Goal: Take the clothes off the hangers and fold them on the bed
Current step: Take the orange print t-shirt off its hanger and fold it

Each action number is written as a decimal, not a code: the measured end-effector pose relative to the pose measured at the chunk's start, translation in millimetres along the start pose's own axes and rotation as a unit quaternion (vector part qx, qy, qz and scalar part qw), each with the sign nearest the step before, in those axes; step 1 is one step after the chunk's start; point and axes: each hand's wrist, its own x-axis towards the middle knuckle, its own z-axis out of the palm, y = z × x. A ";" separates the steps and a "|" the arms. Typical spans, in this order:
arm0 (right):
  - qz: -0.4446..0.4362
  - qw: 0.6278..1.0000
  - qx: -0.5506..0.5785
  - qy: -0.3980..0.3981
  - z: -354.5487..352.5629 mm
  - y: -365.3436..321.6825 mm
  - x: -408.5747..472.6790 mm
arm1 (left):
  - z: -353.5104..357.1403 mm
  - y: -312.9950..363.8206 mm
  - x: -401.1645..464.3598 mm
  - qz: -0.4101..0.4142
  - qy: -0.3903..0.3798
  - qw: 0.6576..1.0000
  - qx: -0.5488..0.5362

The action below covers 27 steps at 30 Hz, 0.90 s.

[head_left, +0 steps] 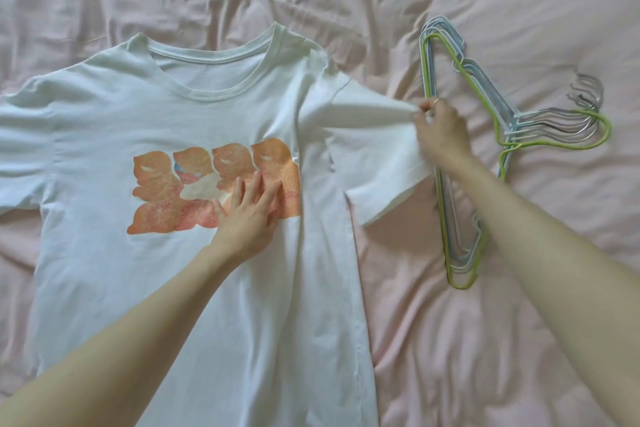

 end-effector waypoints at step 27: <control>0.435 0.792 0.425 -0.047 48.4 32.2 -57.7 | 13.7 2.0 0.3 -0.018 0.023 0.999 0.025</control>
